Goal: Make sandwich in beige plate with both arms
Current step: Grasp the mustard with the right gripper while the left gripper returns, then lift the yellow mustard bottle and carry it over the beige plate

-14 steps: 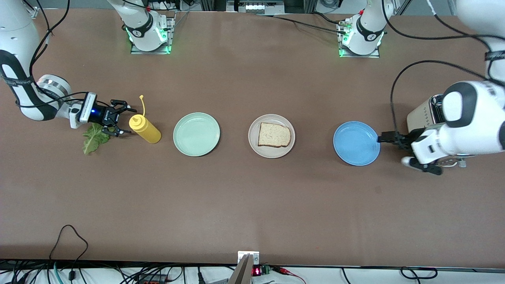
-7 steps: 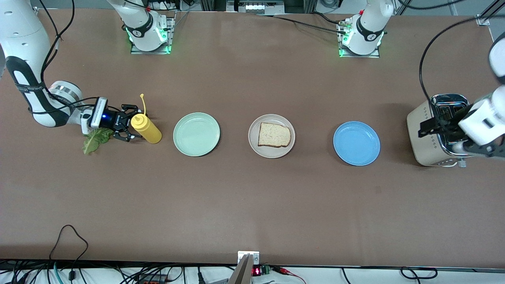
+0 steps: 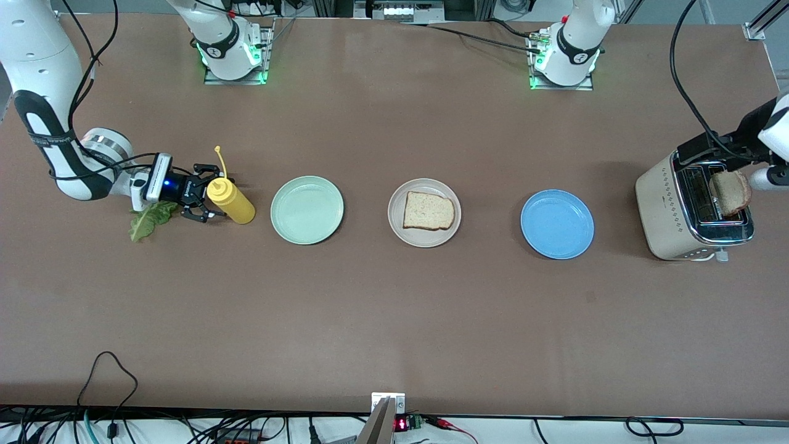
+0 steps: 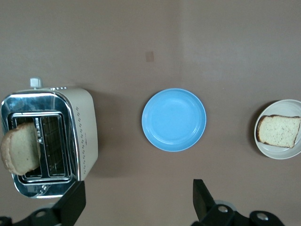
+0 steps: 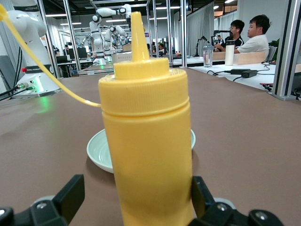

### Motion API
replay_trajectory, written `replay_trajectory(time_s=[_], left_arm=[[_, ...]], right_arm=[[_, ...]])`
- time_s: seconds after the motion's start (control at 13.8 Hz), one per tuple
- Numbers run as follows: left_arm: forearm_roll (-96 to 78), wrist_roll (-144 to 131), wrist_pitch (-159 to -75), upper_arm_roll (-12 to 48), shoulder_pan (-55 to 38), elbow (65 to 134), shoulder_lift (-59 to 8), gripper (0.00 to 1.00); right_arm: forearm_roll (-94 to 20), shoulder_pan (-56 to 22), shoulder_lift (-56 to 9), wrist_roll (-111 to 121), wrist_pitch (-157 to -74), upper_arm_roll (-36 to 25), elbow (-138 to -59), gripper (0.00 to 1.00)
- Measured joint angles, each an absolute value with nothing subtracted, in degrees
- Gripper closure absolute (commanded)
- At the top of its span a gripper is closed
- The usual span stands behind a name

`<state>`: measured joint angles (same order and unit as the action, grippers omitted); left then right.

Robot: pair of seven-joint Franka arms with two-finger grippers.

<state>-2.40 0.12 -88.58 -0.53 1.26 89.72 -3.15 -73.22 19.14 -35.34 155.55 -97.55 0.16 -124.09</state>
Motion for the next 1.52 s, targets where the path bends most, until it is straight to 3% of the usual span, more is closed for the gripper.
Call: replay_trajectory(time_s=[0.43, 0.58, 1.01, 1.52], left_arm=[[-2.4, 0.1, -90.8, -0.4, 1.2, 95.2, 0.5, 0.00], [-2.4, 0.0, -90.7, -0.4, 1.2, 95.8, 1.1, 0.00], [-2.4, -0.9, -90.3, -0.3, 1.2, 96.1, 1.3, 0.00], [-2.4, -1.0, -90.3, 0.3, 1.2, 96.1, 1.2, 0.00]], right_arm=[[-73.3, 17.6, -35.7, 155.5, -97.7, 0.2, -122.2, 0.85], [-73.3, 17.2, -35.7, 155.4, -97.7, 0.2, -122.0, 0.98], [-73.2, 15.0, -33.8, 146.9, -99.1, 0.2, -119.3, 1.00], [-68.9, 11.5, -19.7, 125.2, -110.6, 7.6, -118.6, 1.00]])
